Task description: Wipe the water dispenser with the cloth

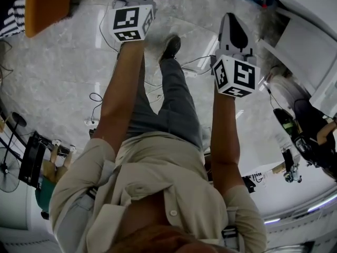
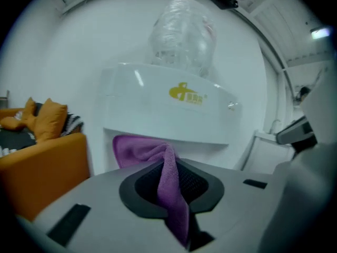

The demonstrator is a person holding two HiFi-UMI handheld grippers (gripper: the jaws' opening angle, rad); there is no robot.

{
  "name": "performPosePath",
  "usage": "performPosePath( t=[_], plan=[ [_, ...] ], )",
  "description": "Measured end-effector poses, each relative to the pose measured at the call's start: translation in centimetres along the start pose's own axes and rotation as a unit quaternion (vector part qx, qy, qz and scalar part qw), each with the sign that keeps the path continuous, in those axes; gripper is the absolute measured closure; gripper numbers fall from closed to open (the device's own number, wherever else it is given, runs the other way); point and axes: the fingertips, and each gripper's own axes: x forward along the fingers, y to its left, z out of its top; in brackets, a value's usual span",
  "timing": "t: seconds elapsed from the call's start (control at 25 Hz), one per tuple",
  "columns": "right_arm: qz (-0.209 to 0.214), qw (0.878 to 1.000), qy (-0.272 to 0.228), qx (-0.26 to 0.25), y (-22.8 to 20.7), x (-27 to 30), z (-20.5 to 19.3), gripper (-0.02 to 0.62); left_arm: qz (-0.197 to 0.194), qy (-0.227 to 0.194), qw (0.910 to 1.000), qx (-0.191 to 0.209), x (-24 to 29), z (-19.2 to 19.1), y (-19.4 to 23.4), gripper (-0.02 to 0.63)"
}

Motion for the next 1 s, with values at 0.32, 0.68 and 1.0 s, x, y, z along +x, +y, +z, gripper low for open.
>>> performPosePath(
  t=[0.32,0.68,1.0],
  plan=[
    [0.024,1.0,0.007,-0.011,3.5,1.7,0.1,0.568,0.062,-0.026,0.9976,0.016,-4.0,0.4,6.7,0.54],
    [0.024,1.0,0.009,-0.011,3.8,2.0,0.1,0.568,0.116,-0.038,0.9925,0.003,-3.9,2.1,12.4,0.54],
    [0.01,1.0,0.014,0.003,1.8,1.0,-1.3,0.568,0.067,-0.005,0.9963,-0.054,-1.0,-2.5,5.6,0.54]
  ],
)
